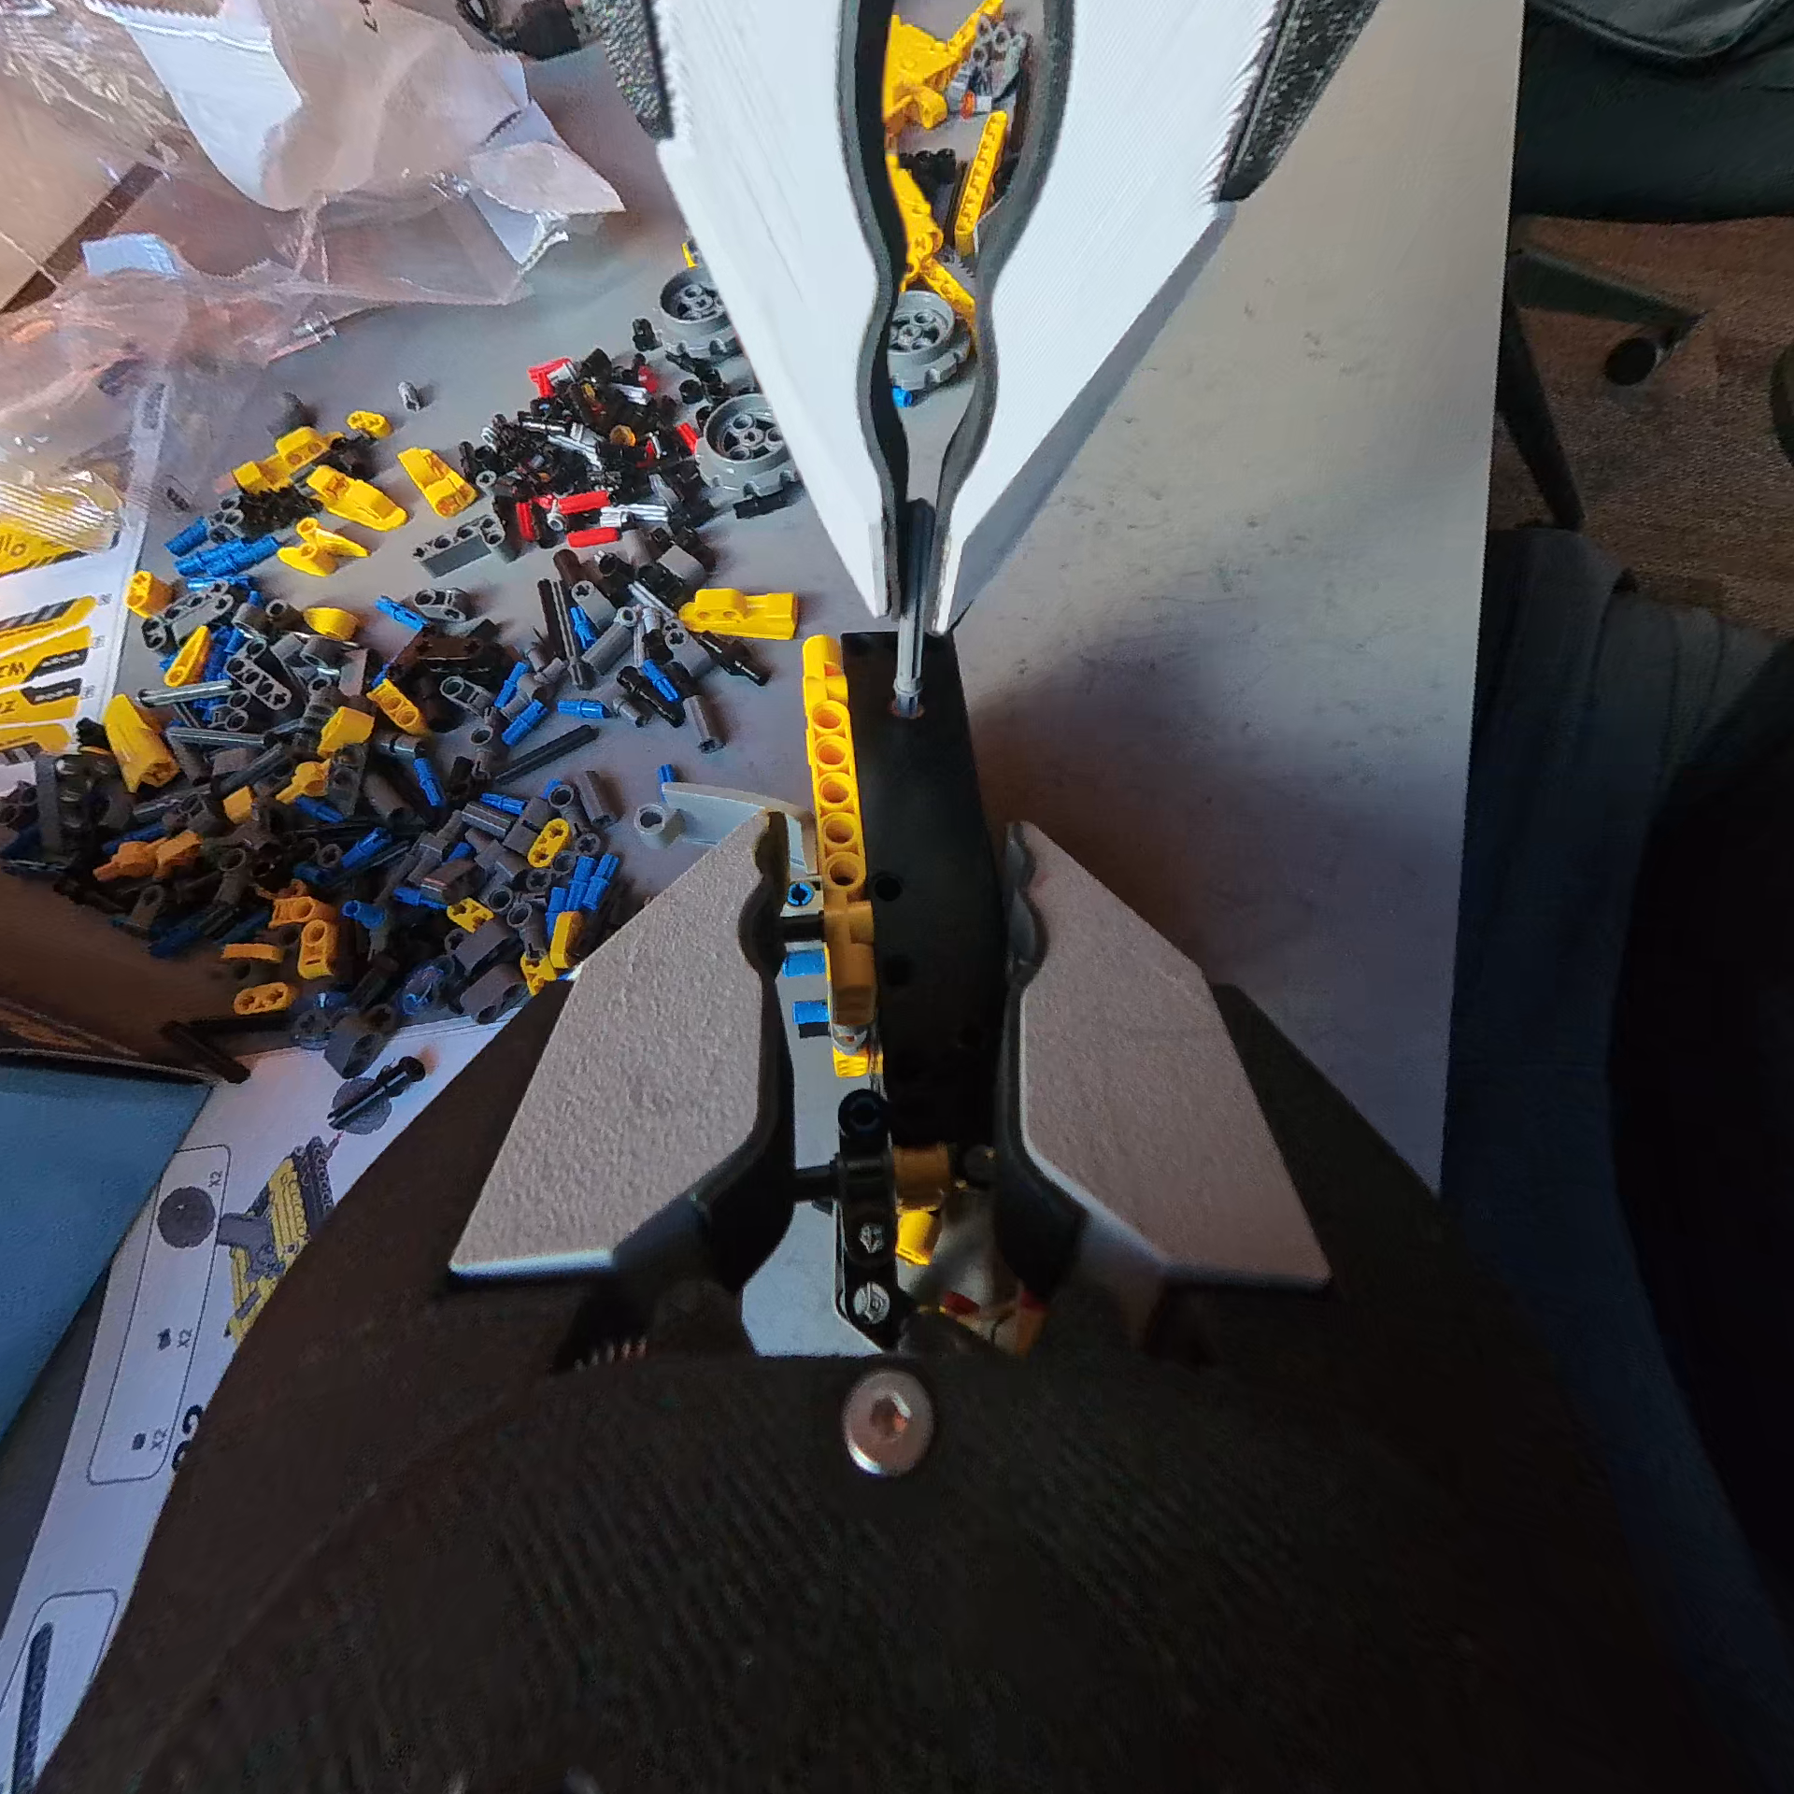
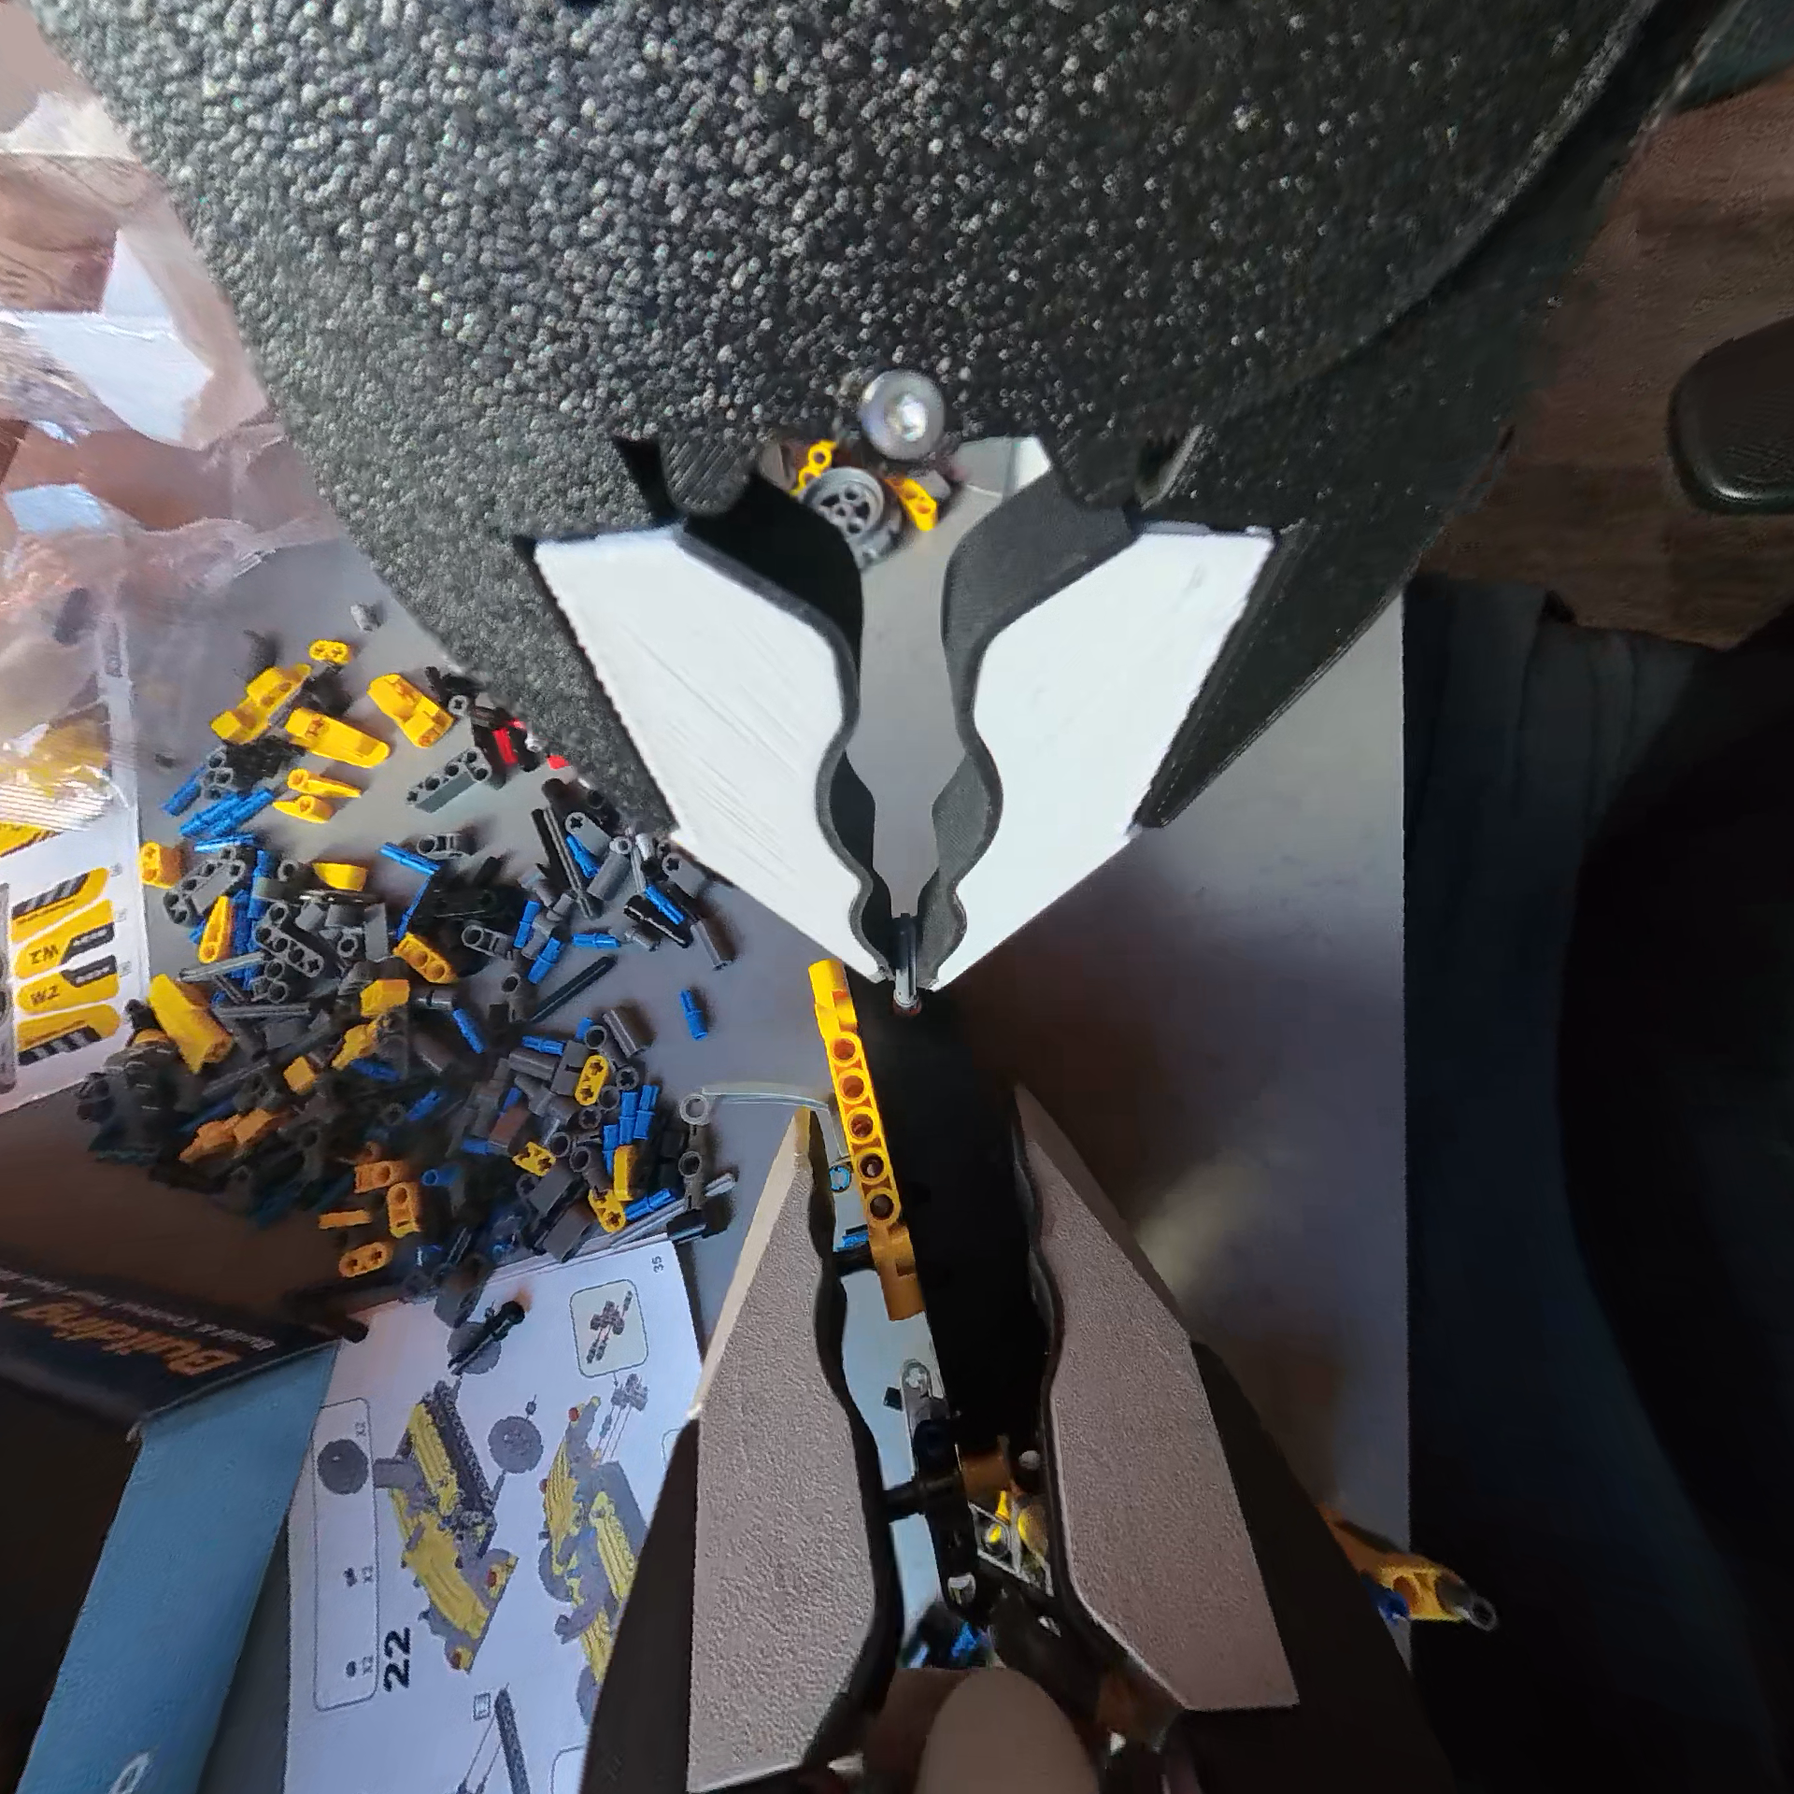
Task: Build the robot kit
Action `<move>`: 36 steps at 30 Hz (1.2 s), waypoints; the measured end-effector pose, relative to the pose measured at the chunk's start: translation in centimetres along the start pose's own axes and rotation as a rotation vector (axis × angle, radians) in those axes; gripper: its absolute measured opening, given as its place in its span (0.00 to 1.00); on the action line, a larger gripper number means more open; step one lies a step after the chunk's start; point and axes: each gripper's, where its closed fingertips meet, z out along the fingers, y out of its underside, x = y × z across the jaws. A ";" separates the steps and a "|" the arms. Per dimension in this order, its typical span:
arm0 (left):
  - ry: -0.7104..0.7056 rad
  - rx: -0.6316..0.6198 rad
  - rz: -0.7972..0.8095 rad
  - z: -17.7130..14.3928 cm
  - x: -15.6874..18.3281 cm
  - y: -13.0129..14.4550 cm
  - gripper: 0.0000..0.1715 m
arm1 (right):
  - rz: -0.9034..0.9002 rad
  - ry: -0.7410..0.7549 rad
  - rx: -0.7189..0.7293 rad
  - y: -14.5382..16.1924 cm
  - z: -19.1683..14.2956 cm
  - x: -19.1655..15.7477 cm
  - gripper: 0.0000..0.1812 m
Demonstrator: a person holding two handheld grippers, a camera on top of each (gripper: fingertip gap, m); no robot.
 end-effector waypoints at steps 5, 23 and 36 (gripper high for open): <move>0.000 0.001 -0.004 0.0 0.0 0.0 0.24 | -0.035 -0.013 -0.019 -0.6 0.3 0.0 0.02; -0.008 0.003 -0.016 0.0 -0.1 0.0 0.24 | 0.098 0.008 0.078 -0.4 0.6 0.0 0.02; -0.013 0.005 -0.006 0.1 -0.1 0.0 0.24 | 0.128 0.064 0.116 0.3 1.9 0.0 0.02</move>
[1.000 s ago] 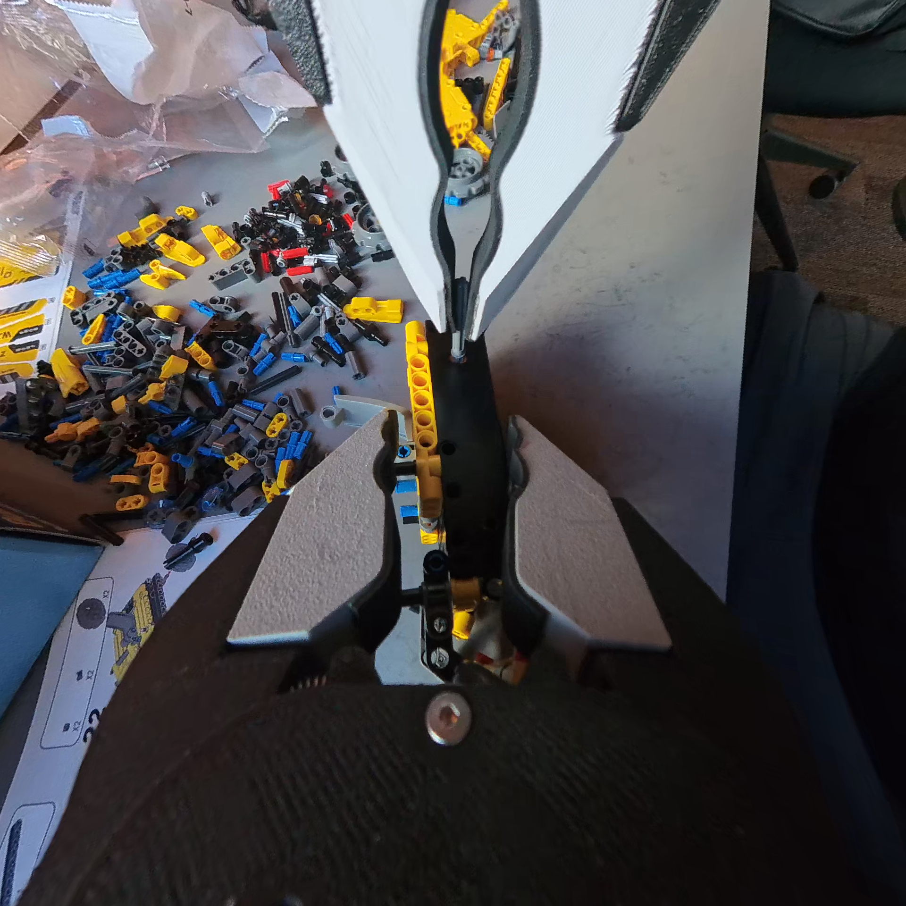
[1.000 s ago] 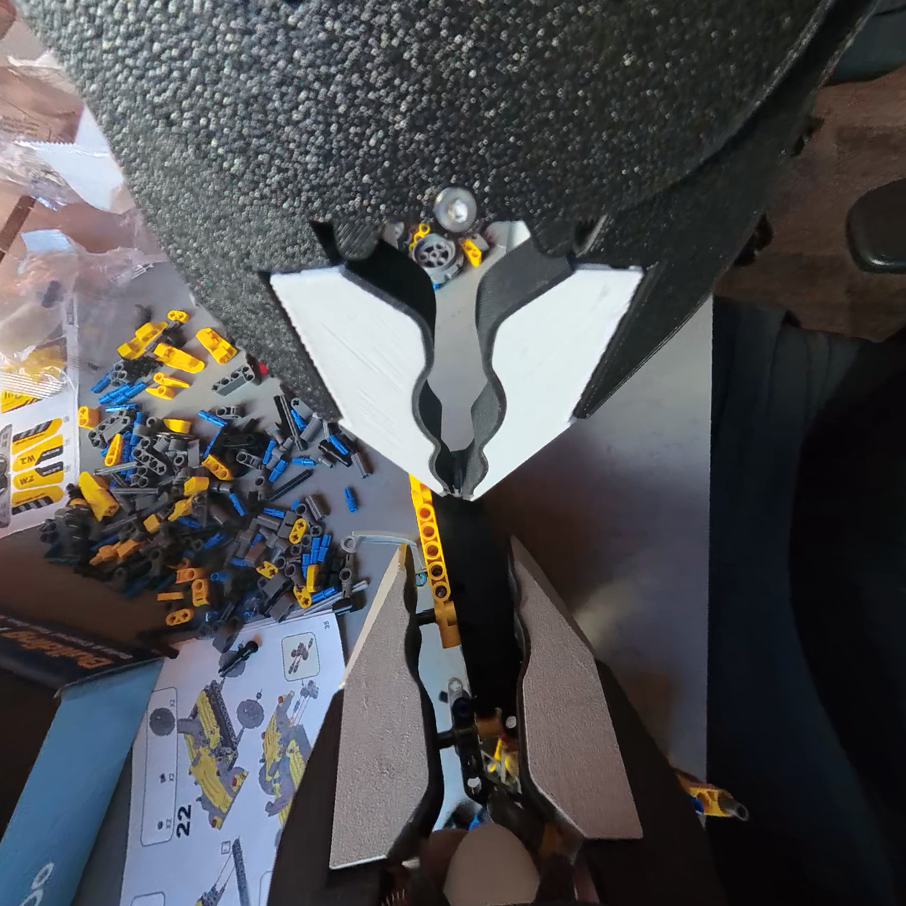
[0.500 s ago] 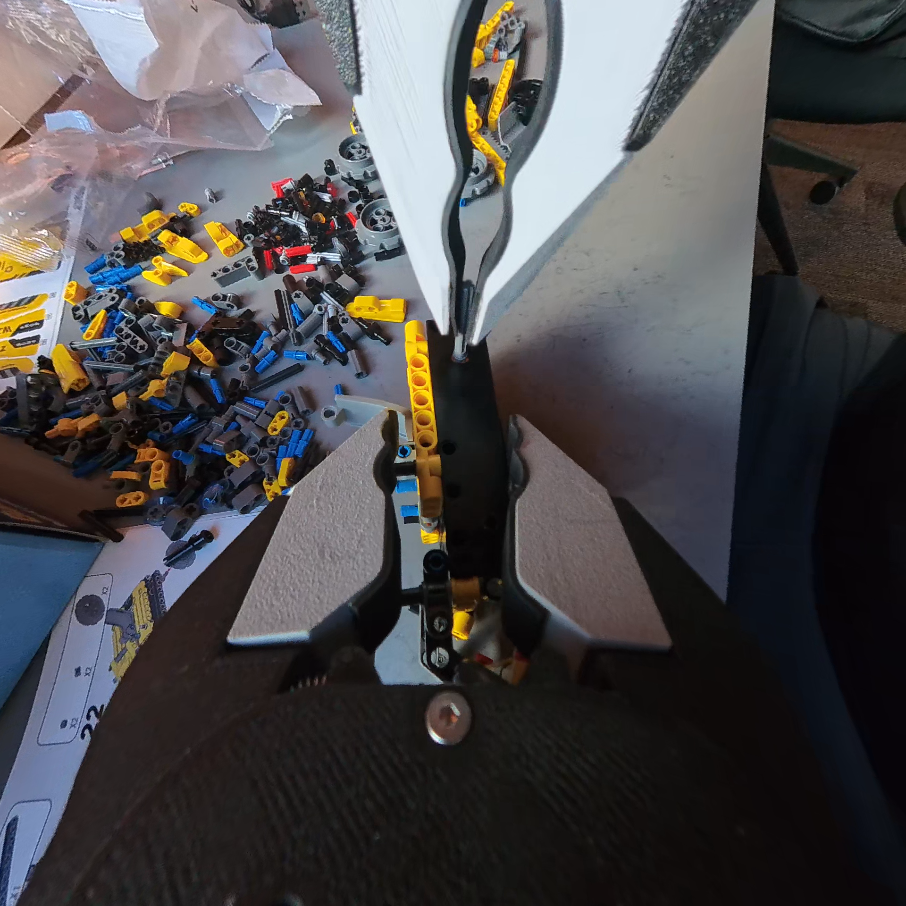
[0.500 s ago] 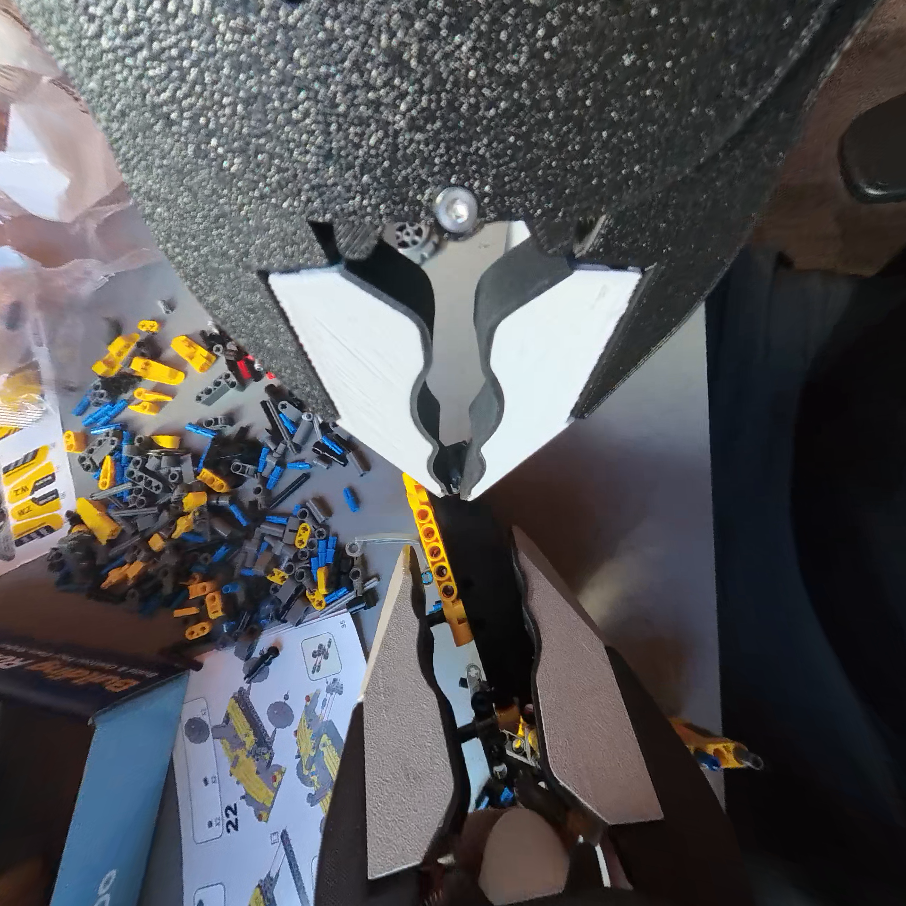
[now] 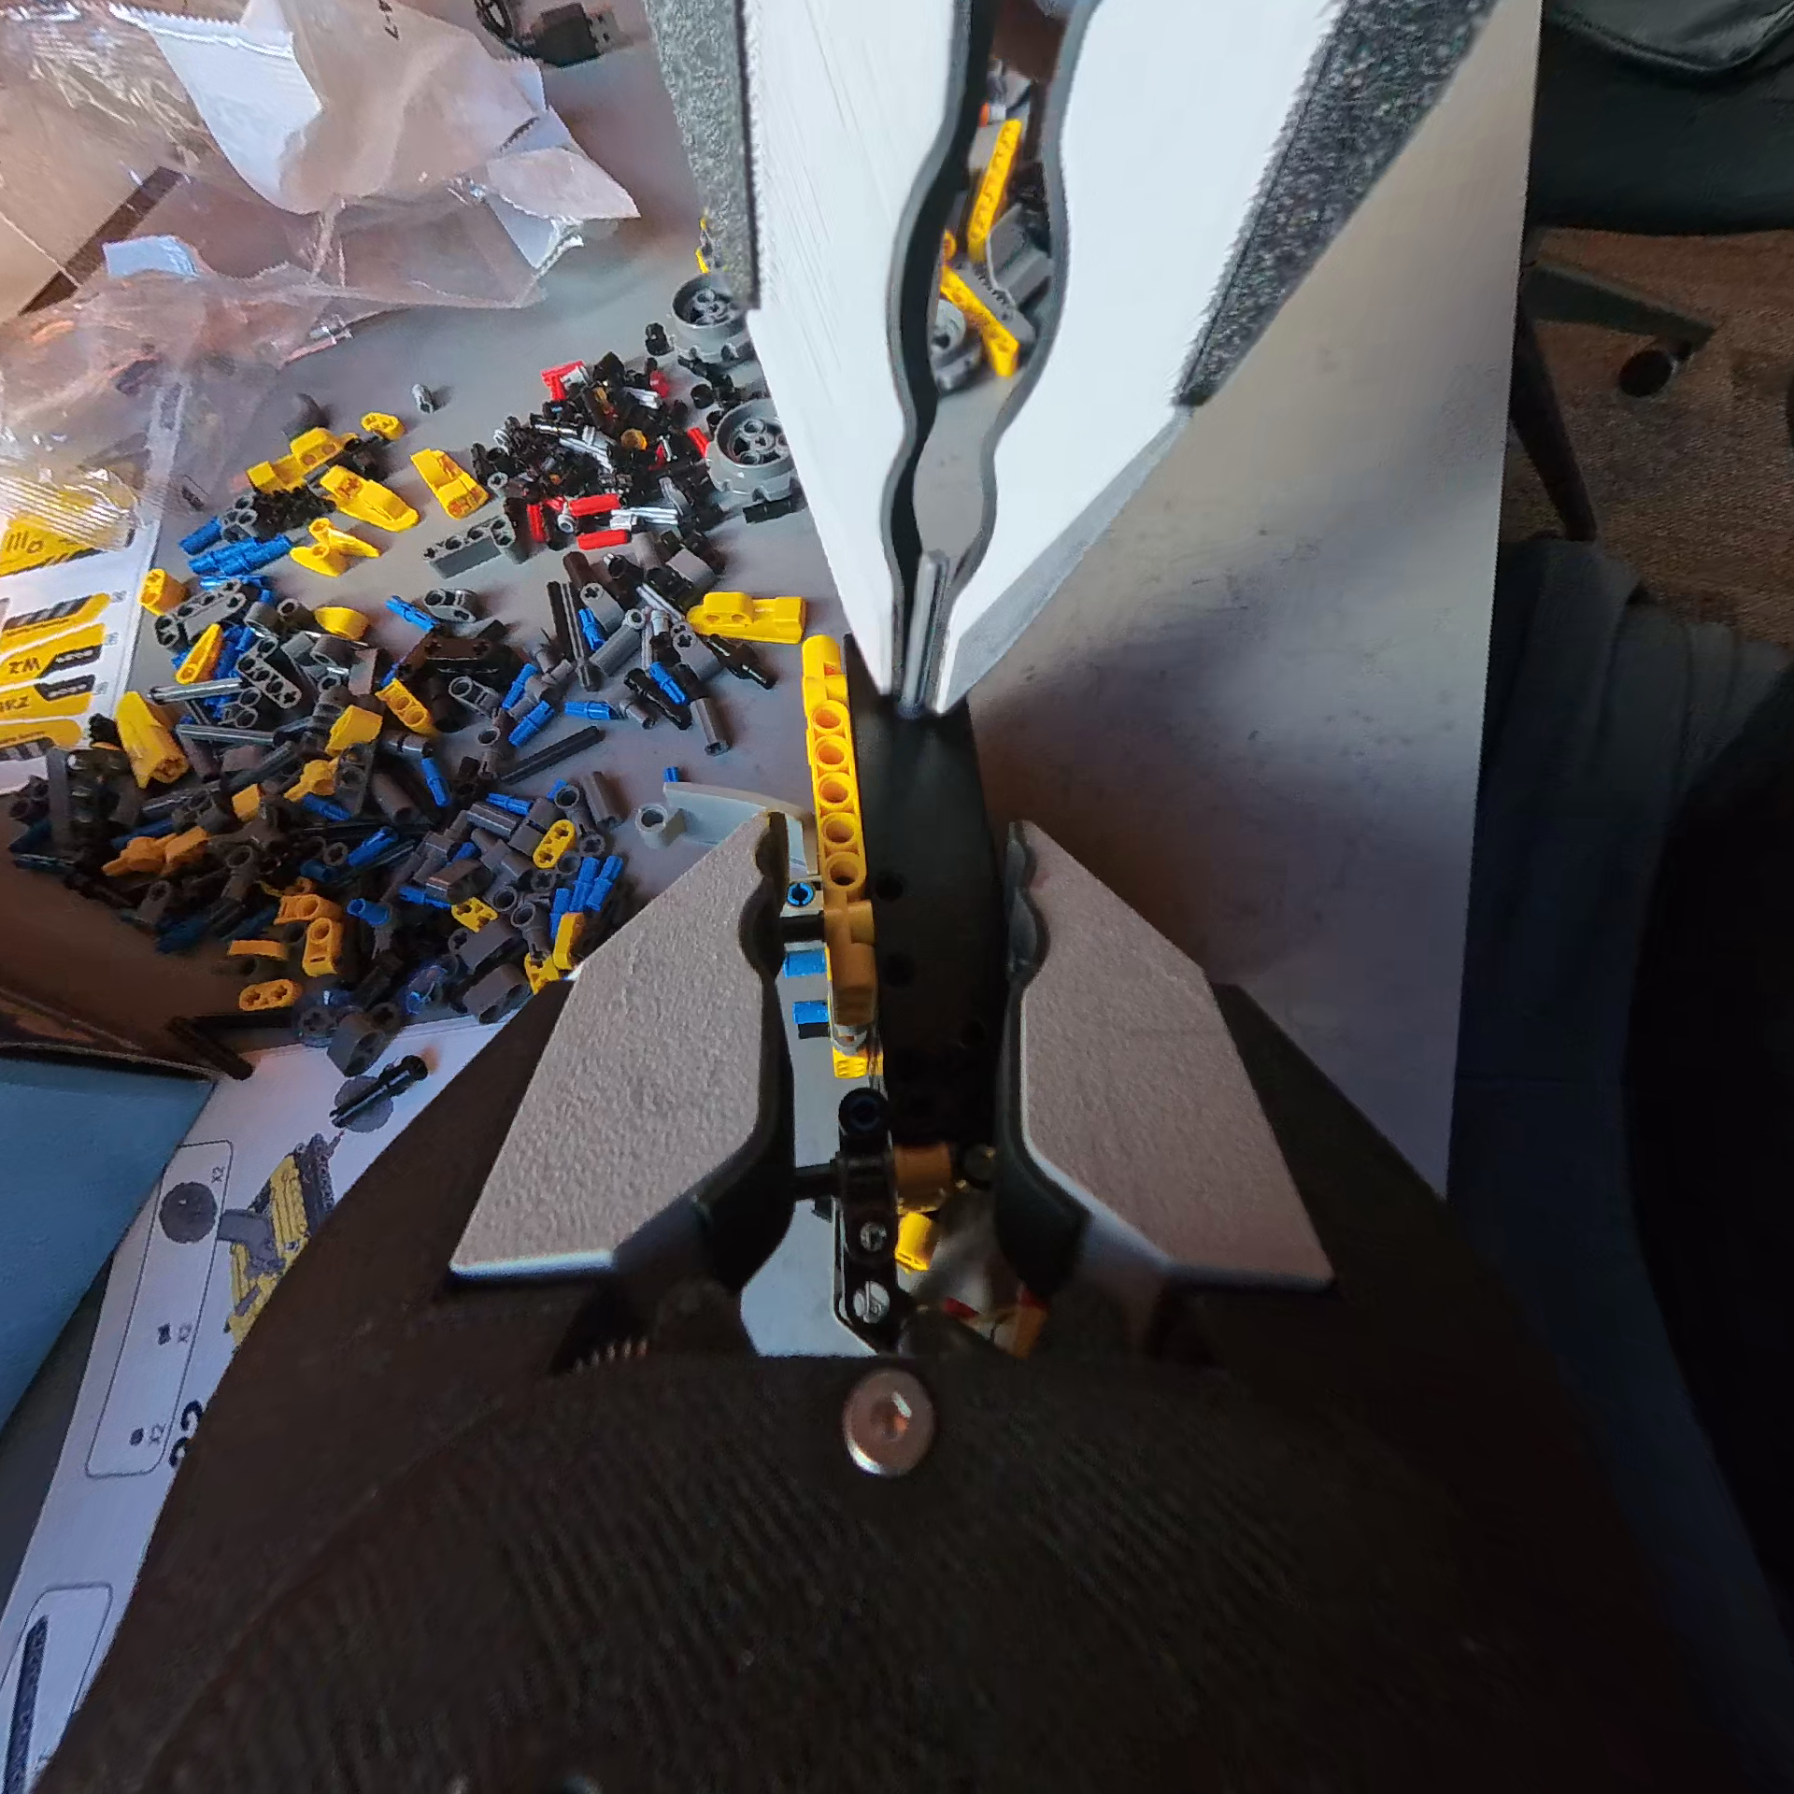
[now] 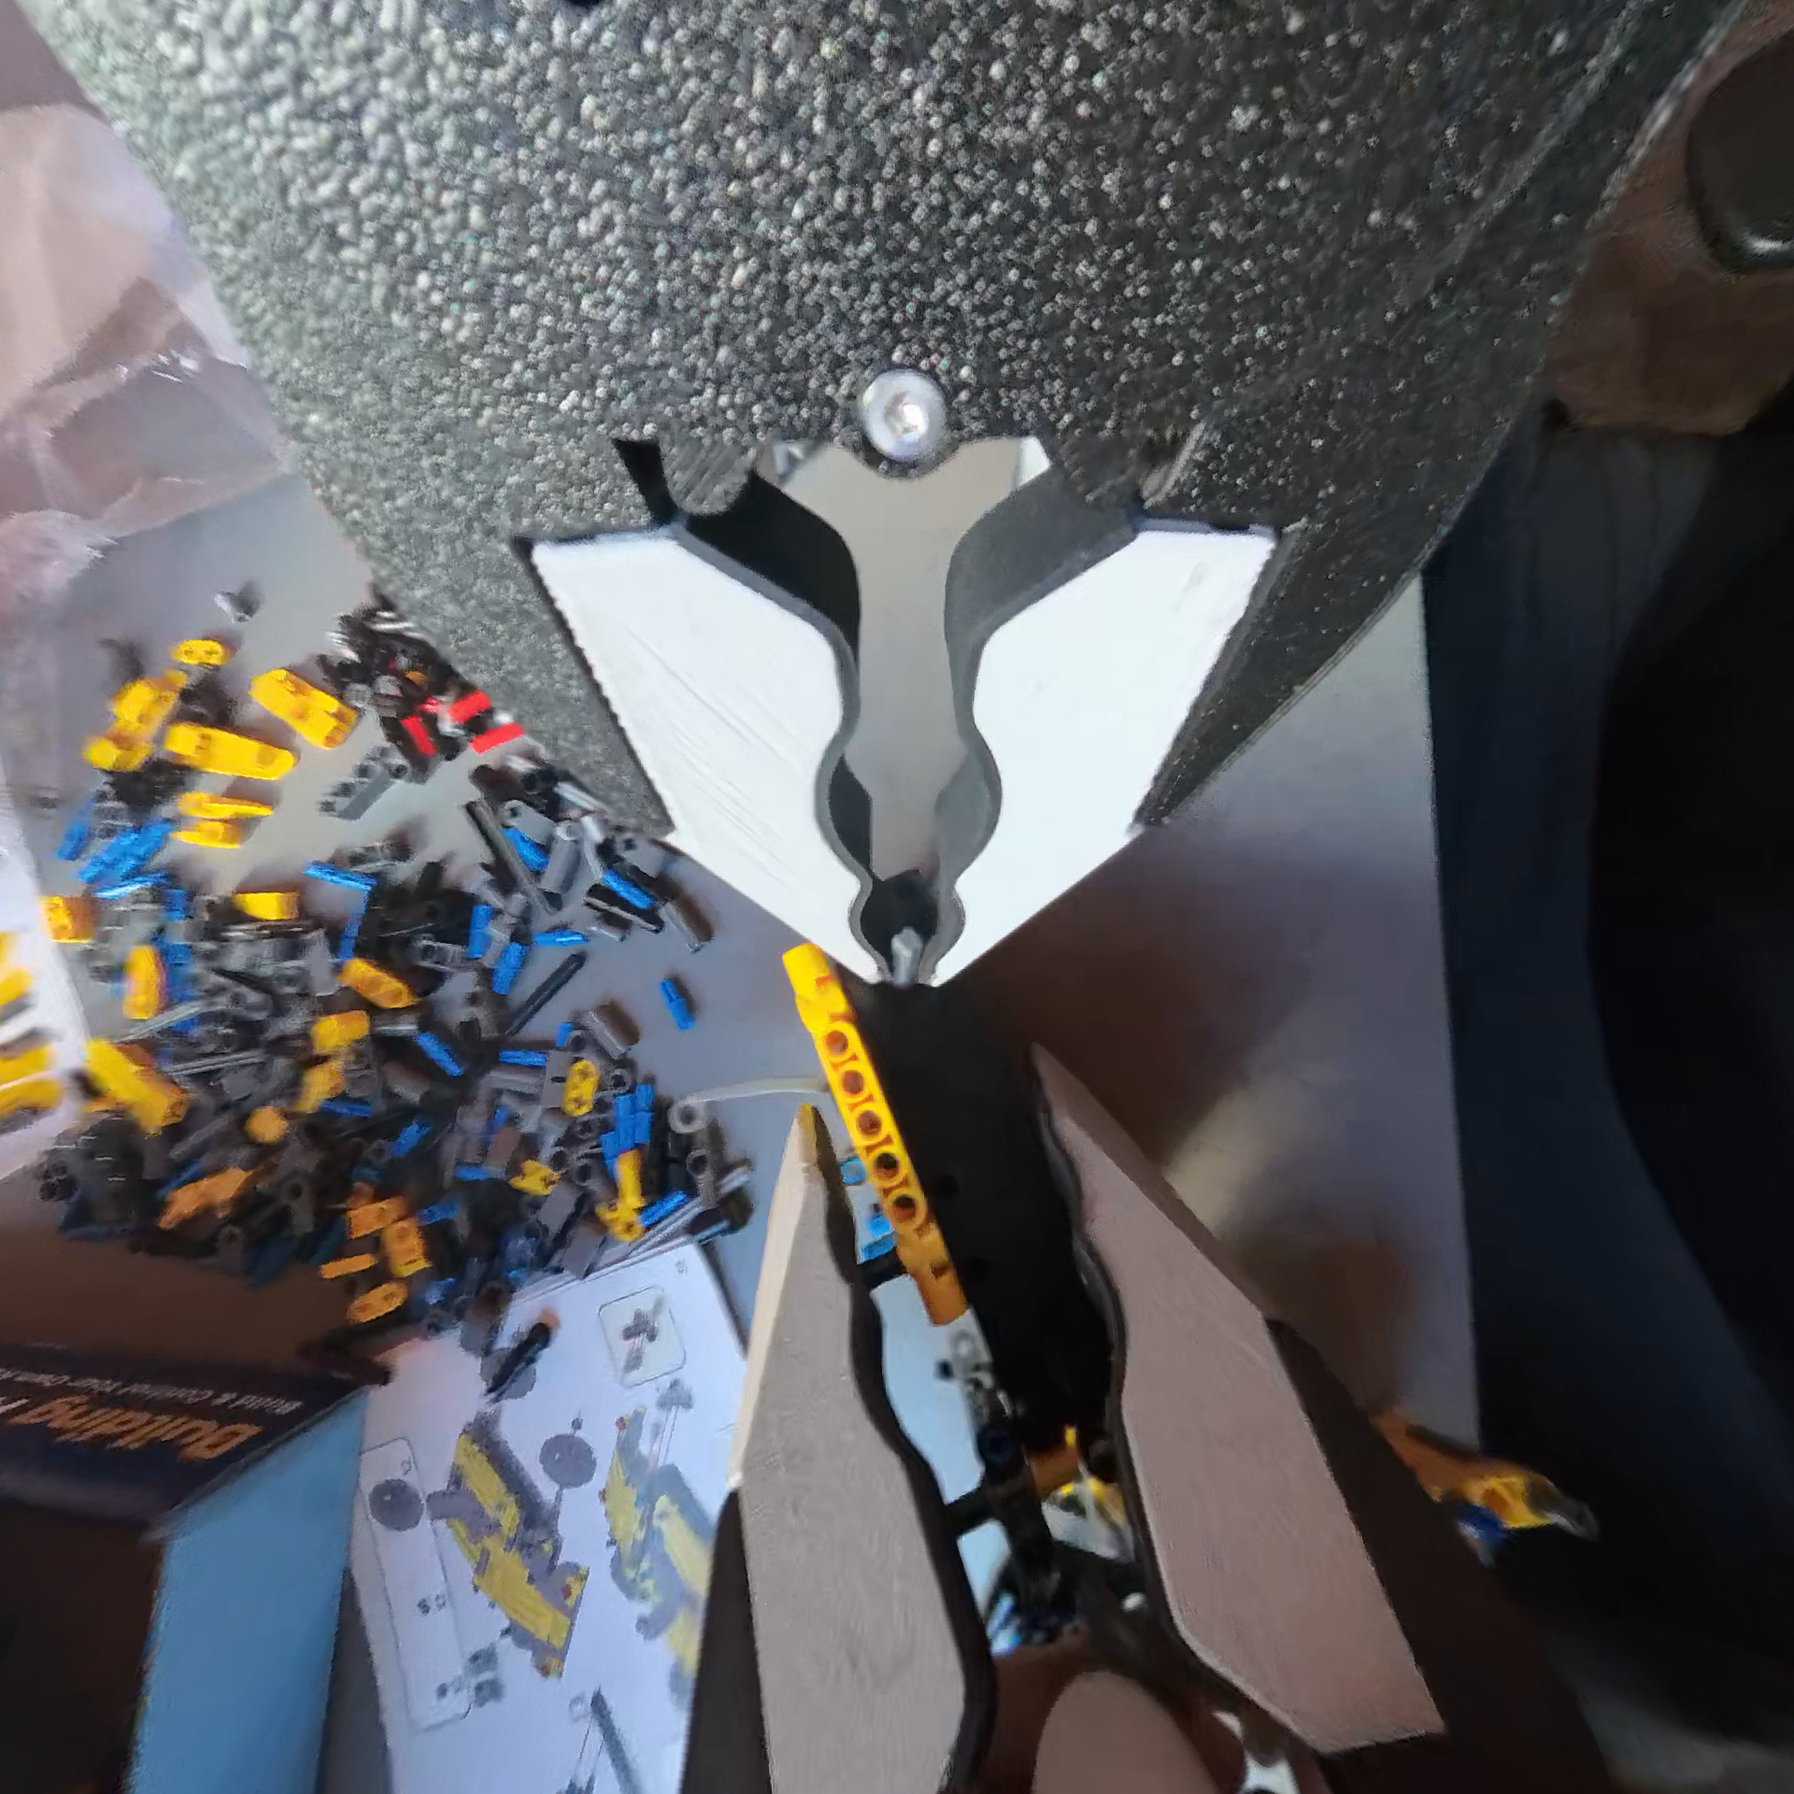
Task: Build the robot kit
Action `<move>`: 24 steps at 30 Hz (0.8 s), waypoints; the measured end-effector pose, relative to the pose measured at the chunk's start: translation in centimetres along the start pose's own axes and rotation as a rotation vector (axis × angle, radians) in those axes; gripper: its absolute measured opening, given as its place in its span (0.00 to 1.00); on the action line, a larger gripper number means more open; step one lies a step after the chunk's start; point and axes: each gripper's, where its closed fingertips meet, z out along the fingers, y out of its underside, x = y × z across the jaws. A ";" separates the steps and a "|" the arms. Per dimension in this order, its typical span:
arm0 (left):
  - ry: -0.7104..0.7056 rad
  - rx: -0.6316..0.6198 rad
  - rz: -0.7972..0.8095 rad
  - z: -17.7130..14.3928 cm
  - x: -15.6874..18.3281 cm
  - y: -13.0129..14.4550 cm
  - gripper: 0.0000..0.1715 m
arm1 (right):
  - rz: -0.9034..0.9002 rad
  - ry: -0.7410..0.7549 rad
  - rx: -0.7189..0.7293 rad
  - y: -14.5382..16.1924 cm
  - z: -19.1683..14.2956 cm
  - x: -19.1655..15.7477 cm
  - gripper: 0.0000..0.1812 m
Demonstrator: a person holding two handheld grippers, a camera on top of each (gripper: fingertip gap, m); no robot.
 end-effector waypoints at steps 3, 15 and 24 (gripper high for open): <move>-0.006 0.004 -0.006 0.0 -0.1 -0.1 0.24 | -0.020 0.015 -0.022 -0.1 0.0 0.3 0.02; -0.014 0.014 -0.012 0.2 -0.3 -0.2 0.24 | 0.050 0.030 0.139 -1.8 -2.0 0.7 0.12; 0.003 0.043 -0.026 0.1 -0.2 -0.5 0.24 | 0.200 0.068 0.297 -0.7 -2.8 1.2 0.15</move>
